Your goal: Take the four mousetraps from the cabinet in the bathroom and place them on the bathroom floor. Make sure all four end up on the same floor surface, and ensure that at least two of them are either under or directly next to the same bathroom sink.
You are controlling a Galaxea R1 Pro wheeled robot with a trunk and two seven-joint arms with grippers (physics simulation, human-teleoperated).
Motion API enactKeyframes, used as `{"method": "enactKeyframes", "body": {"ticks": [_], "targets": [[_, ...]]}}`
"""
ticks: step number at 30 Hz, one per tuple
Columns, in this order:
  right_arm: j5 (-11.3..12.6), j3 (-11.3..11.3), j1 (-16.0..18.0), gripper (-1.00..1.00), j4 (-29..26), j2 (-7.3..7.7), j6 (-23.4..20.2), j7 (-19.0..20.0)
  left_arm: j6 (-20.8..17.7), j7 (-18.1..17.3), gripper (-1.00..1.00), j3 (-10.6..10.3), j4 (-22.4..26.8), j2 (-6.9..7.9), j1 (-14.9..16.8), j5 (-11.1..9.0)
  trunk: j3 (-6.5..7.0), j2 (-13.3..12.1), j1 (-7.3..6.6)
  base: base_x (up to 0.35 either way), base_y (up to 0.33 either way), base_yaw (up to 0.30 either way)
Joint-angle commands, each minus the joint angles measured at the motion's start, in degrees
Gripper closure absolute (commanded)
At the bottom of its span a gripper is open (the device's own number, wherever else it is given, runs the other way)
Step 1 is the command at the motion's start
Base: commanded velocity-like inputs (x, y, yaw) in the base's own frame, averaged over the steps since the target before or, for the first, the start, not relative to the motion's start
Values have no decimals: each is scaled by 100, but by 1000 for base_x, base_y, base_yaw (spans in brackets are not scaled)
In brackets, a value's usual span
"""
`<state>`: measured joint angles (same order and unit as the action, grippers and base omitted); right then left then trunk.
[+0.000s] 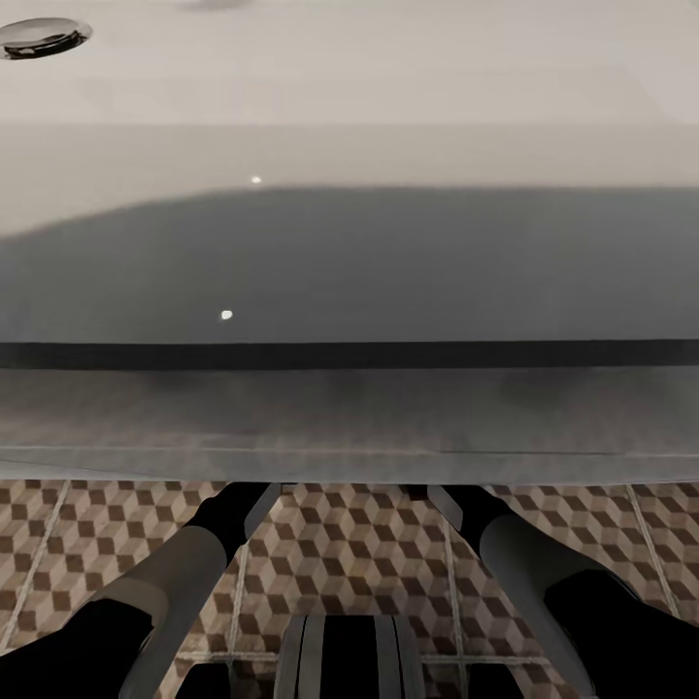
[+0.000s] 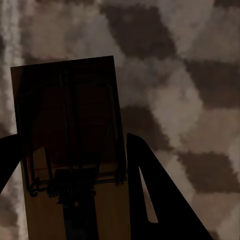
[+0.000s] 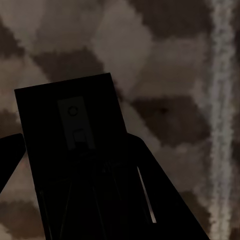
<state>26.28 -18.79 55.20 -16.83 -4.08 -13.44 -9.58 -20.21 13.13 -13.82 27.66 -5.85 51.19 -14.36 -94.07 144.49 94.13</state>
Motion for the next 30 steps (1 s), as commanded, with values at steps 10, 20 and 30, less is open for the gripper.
{"method": "enactKeyframes", "body": {"ticks": [10,20,30], "targets": [[52,-46,377,100,-13,3,-27,-44,-27,50,100,-42,11,5,93,-49,-7,1,-1,0,0,0],[52,-46,377,100,-13,3,-27,-50,-27,49,100,-42,11,5,93,-49,-7,1,-1,0,0,0],[52,-46,377,100,-13,-5,-27,-68,-27,49,100,-43,11,5,93,-51,-7,1,-1,0,0,0]]}}
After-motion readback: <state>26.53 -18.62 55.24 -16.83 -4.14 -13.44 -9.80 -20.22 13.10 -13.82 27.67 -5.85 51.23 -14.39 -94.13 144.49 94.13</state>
